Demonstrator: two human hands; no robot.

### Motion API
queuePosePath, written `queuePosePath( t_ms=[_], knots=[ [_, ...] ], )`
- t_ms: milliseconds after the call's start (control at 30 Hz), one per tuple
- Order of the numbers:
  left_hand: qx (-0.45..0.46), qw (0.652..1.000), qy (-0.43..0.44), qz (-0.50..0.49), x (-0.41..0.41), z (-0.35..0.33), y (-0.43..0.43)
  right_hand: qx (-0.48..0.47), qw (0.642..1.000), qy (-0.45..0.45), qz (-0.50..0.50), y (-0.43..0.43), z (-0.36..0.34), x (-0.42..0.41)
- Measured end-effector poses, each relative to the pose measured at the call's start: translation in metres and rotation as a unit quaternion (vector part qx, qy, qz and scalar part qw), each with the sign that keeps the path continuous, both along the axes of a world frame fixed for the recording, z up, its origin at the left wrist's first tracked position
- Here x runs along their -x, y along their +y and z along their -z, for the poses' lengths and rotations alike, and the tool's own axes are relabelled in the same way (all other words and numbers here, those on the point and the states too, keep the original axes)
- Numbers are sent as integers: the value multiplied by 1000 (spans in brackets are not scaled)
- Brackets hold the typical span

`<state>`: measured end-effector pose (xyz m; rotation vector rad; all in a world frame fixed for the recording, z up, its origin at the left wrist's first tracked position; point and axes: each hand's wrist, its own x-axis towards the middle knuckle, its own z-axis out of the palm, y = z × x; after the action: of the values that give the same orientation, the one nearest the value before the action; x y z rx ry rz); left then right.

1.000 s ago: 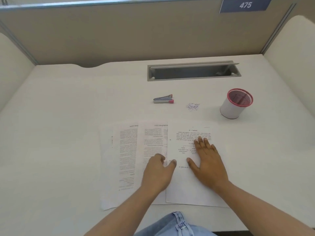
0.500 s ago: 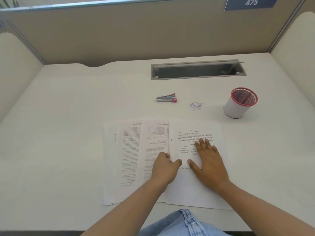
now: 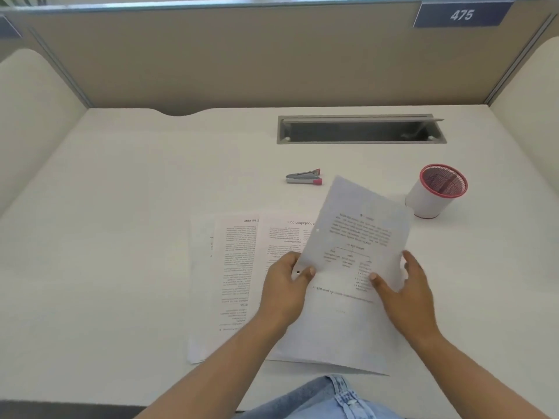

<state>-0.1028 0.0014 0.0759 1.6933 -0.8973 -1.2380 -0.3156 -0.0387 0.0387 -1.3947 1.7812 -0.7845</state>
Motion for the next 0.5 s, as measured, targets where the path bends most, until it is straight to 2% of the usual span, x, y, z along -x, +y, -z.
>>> queuePosePath(
  t_ms=[67,167,300,333,400,467,500],
  knots=[
    [-1,999,48,-22,-6,-7,3,-68,992,-95,42,-1,-7,4],
    [-13,997,77,-22,-17,-9,3,-135,963,-228,38,4,-14,4],
    [-43,997,48,-52,-35,0,4,-152,946,-285,42,18,-22,-1],
    [-48,996,11,-68,-39,4,6,-157,941,-297,51,21,-23,-2],
    [-43,984,-159,-67,-48,15,8,-160,935,-309,63,26,-23,0],
    [-65,944,-324,-19,-53,24,8,-163,933,-316,63,28,-23,2],
    [-83,926,-369,-1,-53,28,7,-166,931,-319,63,30,-24,3]
  ],
)
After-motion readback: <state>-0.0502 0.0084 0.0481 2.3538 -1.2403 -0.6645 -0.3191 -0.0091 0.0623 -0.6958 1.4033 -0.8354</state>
